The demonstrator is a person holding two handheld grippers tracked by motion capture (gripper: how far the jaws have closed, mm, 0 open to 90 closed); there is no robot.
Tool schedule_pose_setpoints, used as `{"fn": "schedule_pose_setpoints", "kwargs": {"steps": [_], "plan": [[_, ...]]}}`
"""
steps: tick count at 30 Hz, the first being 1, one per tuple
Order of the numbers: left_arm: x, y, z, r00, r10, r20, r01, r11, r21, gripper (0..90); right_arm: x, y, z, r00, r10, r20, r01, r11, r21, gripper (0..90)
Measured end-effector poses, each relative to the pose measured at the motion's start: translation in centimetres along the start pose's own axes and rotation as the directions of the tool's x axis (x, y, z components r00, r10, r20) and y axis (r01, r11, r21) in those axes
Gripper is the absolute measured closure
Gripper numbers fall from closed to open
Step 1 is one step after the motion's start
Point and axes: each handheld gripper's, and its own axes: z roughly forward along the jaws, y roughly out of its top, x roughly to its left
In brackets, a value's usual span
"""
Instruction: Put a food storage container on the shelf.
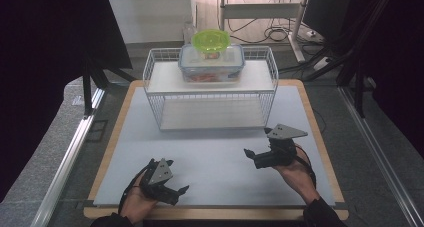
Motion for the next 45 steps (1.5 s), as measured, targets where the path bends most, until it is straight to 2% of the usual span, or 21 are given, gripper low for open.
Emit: {"fn": "schedule_pose_setpoints", "kwargs": {"steps": [17,28,33,38,45], "plan": [[0.0,0.0,0.1,1.0000,-0.002,0.003,0.002,1.0000,0.006,4.0,-1.2,-3.3,-1.0,0.9981,0.023,0.058,-0.025,0.999,0.037,0.0],[0.0,0.0,0.1,0.9999,-0.010,0.003,0.010,0.9999,0.005,4.0,-1.9,-5.2,-1.7,0.9946,0.036,0.098,-0.044,0.995,0.086,0.0],[0.2,-0.1,0.1,0.9997,-0.025,0.004,0.025,0.9997,0.000,4.4,-2.1,-5.8,-1.7,0.9939,0.035,0.104,-0.047,0.993,0.113,0.0],[0.1,-0.1,0.2,0.9997,-0.022,0.005,0.022,0.9997,0.007,4.2,-2.1,-6.3,-1.7,0.9939,0.037,0.103,-0.052,0.989,0.138,0.0],[0.2,-0.2,0.4,0.9996,-0.024,0.013,0.024,0.9995,0.020,3.9,-2.1,-7.1,-1.3,0.9953,0.049,0.084,-0.065,0.979,0.194,0.0]]}}
